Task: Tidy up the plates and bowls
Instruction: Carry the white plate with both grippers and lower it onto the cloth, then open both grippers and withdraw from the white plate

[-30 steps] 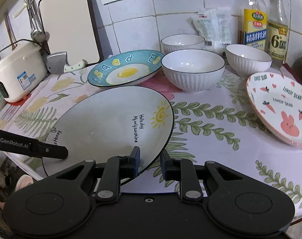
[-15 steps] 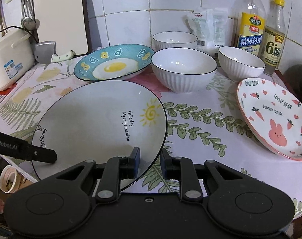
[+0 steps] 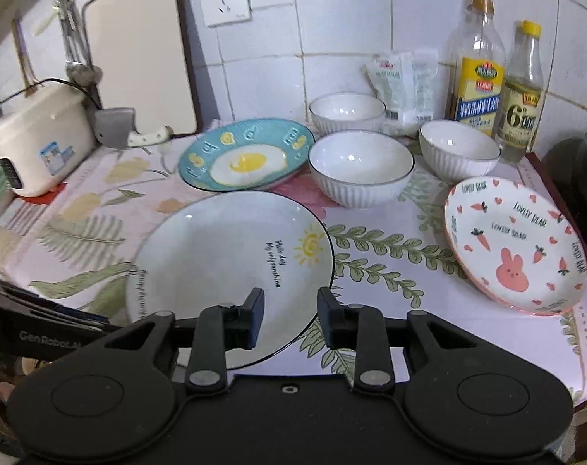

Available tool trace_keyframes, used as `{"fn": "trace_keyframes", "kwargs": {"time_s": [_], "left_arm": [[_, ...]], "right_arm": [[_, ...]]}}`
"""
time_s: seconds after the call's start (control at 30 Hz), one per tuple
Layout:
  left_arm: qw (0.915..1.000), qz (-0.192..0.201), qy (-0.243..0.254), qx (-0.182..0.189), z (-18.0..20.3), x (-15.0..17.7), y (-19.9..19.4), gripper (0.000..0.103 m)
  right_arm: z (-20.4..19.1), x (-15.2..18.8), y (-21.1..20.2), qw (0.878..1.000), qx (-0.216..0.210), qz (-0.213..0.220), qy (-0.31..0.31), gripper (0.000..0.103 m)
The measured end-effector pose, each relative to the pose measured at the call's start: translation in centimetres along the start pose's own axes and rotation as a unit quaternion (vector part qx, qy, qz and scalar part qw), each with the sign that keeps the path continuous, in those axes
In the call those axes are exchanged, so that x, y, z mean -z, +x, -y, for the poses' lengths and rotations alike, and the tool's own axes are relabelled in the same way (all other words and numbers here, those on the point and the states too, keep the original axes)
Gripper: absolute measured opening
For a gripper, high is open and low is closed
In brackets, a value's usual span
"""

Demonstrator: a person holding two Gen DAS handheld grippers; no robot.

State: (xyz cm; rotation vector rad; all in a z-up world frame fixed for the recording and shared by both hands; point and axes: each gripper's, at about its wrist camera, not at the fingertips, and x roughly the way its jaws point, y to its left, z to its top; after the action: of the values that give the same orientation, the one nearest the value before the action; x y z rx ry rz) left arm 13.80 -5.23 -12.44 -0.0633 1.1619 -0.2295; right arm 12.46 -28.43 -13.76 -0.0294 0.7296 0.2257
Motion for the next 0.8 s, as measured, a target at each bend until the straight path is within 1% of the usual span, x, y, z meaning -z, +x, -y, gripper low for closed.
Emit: {"fn": "trace_keyframes", "kwargs": {"time_s": [0.07, 0.13, 0.17, 0.23, 0.3, 0.4, 0.53, 0.6, 0.8], "left_arm": [[0.9999, 0.004, 0.013, -0.003, 0.7, 0.3, -1.5, 0.045], [0.9996, 0.006, 0.026, -0.006, 1.4, 0.4, -2.9, 0.051], [0.9995, 0.004, 0.032, -0.009, 1.8, 0.5, -3.6, 0.052], [0.9987, -0.003, 0.05, -0.014, 2.6, 0.7, -5.2, 0.058], [0.9983, 0.003, 0.057, -0.009, 3.2, 1.0, -6.9, 0.063], [0.9978, 0.007, 0.065, 0.006, 4.0, 1.1, -8.9, 0.065], [0.9967, 0.017, 0.079, 0.007, 5.6, 1.1, -10.6, 0.068], [0.9948, 0.03, 0.097, 0.008, 6.8, 1.3, -11.5, 0.071], [0.9872, 0.051, 0.15, 0.018, 11.1, 1.7, -13.3, 0.076]], "right_arm": [[-0.1, -0.1, -1.5, 1.0, -0.004, 0.007, -0.008, 0.045], [0.0, -0.2, -3.4, 1.0, -0.01, 0.017, -0.014, 0.051], [0.1, -0.2, -4.2, 1.0, -0.012, 0.022, -0.017, 0.054], [0.2, -0.3, -6.1, 0.999, -0.011, 0.034, -0.025, 0.056], [0.3, -0.4, -7.9, 0.998, -0.005, 0.041, -0.036, 0.056], [0.7, -0.3, -10.3, 0.997, 0.001, 0.055, -0.053, 0.058], [1.3, 0.4, -13.2, 0.995, 0.012, 0.073, -0.069, 0.066], [1.8, 0.9, -14.3, 0.994, 0.021, 0.078, -0.069, 0.068], [3.7, 2.4, -16.4, 0.994, 0.049, 0.081, -0.06, 0.074]]}}
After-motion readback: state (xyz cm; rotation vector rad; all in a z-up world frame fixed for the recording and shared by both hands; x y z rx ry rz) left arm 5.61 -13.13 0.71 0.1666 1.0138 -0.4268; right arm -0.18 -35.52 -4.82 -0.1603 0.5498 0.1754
